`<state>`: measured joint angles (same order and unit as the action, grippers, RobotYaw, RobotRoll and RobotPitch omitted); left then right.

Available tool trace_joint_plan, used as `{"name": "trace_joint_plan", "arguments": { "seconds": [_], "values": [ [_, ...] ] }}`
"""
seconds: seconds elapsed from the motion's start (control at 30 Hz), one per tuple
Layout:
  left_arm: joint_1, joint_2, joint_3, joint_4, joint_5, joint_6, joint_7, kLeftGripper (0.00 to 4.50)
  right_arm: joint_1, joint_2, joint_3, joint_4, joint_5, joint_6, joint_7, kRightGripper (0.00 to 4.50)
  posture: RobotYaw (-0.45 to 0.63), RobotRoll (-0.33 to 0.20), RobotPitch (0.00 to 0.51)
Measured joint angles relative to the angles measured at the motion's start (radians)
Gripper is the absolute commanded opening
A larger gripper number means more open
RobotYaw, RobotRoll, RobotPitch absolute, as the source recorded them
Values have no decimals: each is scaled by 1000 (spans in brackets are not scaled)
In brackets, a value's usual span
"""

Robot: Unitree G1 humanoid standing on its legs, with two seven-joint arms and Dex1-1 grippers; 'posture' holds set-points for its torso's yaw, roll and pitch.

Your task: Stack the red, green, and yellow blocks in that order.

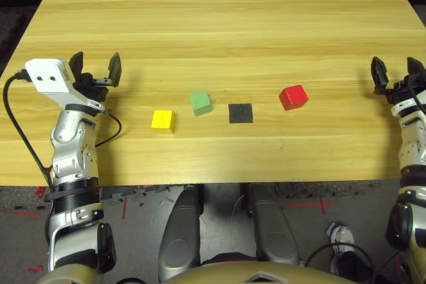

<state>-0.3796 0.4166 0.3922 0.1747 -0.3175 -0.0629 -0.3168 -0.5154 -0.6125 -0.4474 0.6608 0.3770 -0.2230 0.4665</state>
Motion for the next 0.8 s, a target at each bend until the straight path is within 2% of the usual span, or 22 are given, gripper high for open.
{"name": "trace_joint_plan", "arguments": {
  "seconds": [0.13, 0.3, 0.43, 0.53, 0.63, 0.8],
  "values": [
    [-8, 17, -4, 1, -14, 4, -46, 4491, -3, -16, 2, 0, 13, 40, 41, 4500, 1, -59, 307],
    [-102, 151, -24, -42, -181, 175, -281, 4491, -89, -153, 52, -1, 50, 198, 289, 4500, 42, -63, 285],
    [-215, 332, -121, -114, -265, 342, -542, 4491, -182, -263, 200, -35, 56, 366, 630, 4500, 72, -68, 266],
    [-275, 393, -158, -126, -277, 390, -639, 4491, -223, -290, 323, -37, 27, 410, 862, 4500, 71, -65, 269],
    [-293, 403, -211, -158, -278, 462, -698, 4491, -271, -301, 418, -37, -4, 398, 1050, 4500, 86, -61, 260],
    [-303, 406, -282, -223, -277, 535, -747, 4491, -345, -319, 560, -56, 12, 303, 1133, 4500, 115, -61, 260]
  ]
}}
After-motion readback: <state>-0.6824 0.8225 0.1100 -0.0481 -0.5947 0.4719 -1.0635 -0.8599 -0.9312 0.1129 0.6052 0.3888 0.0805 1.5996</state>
